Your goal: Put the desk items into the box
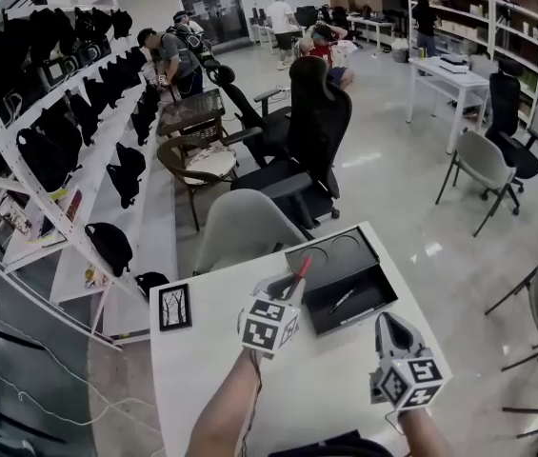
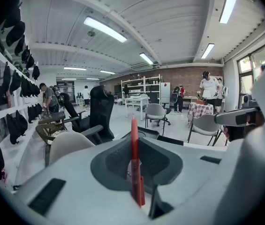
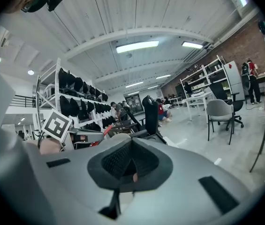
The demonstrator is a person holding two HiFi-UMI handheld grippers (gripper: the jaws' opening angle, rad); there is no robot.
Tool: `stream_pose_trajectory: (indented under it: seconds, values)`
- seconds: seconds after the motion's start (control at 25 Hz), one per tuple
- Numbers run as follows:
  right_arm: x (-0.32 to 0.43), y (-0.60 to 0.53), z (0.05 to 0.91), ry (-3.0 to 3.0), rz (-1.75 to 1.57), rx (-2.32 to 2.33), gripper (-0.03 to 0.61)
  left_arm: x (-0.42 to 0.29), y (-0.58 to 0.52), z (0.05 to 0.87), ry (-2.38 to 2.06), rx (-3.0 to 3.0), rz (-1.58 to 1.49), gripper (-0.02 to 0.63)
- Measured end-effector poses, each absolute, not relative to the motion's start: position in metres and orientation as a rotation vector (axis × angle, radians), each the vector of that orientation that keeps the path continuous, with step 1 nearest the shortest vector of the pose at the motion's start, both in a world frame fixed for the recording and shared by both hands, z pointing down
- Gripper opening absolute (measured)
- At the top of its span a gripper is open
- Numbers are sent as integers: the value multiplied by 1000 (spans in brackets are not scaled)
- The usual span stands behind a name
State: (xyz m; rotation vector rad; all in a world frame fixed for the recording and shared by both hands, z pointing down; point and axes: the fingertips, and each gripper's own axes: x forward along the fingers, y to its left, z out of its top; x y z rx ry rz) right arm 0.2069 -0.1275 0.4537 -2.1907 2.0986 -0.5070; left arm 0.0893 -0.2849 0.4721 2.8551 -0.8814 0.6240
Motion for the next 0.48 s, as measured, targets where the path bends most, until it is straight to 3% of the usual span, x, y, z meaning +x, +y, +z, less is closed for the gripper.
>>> stream_pose_trajectory:
  seconds: [0.48]
  values:
    - [252,-102,464,2038,-547,-2237,3,149,-270,494,-783,2864,720,52]
